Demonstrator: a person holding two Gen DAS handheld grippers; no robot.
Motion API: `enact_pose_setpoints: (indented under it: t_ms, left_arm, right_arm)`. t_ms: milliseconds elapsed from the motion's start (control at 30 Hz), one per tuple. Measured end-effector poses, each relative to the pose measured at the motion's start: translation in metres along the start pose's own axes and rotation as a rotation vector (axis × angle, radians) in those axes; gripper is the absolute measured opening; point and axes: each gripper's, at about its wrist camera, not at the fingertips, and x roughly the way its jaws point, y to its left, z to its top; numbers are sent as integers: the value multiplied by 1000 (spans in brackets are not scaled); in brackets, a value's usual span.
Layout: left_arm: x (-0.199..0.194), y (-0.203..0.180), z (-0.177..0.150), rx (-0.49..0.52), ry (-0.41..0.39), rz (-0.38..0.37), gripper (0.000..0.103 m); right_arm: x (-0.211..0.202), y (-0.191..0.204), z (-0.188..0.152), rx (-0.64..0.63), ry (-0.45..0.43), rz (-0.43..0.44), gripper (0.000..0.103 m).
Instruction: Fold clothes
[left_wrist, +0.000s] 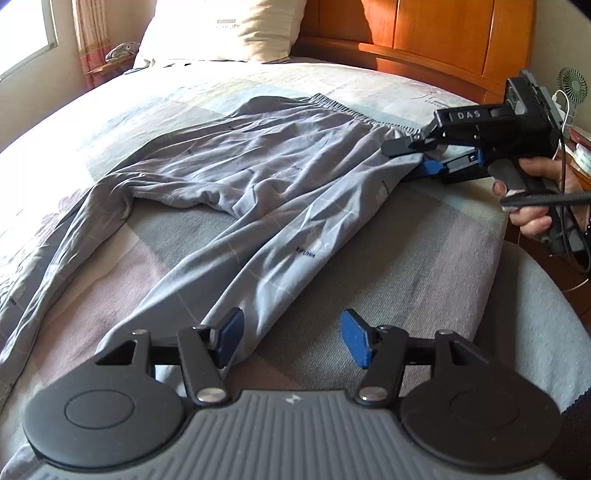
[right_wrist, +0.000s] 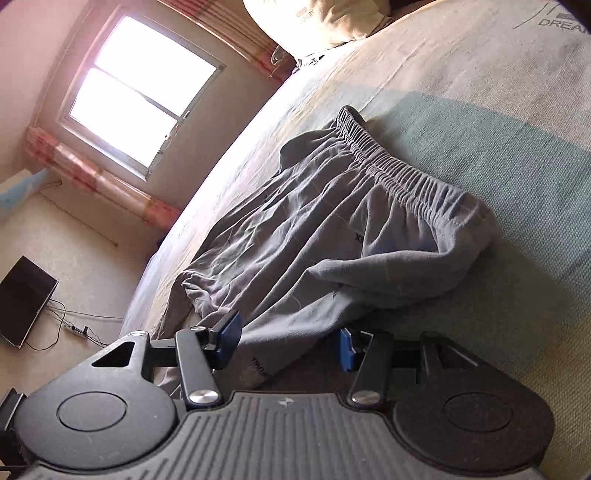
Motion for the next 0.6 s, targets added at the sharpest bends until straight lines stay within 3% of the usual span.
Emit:
enact_pose_setpoints:
  t_ms: [233, 367, 500, 533, 600]
  left_arm:
    - [-12, 1, -14, -40, 8, 21, 63]
    - [-17, 2, -22, -66, 11, 29, 63]
    - [-22, 2, -27, -78, 7, 35, 63]
    - [-23, 2, -27, -76, 3, 45, 63]
    - [-26, 5, -26, -70, -12, 67, 63]
  right_arm:
    - [-40, 21, -8, 7, -117, 197, 64]
    - [-30, 14, -10, 34, -79, 152, 66]
    - [-21, -3, -18, 70, -21, 42, 66]
    - [-21, -5, -19, 67, -13, 24, 62]
    - [-23, -6, -21, 57, -17, 21, 61]
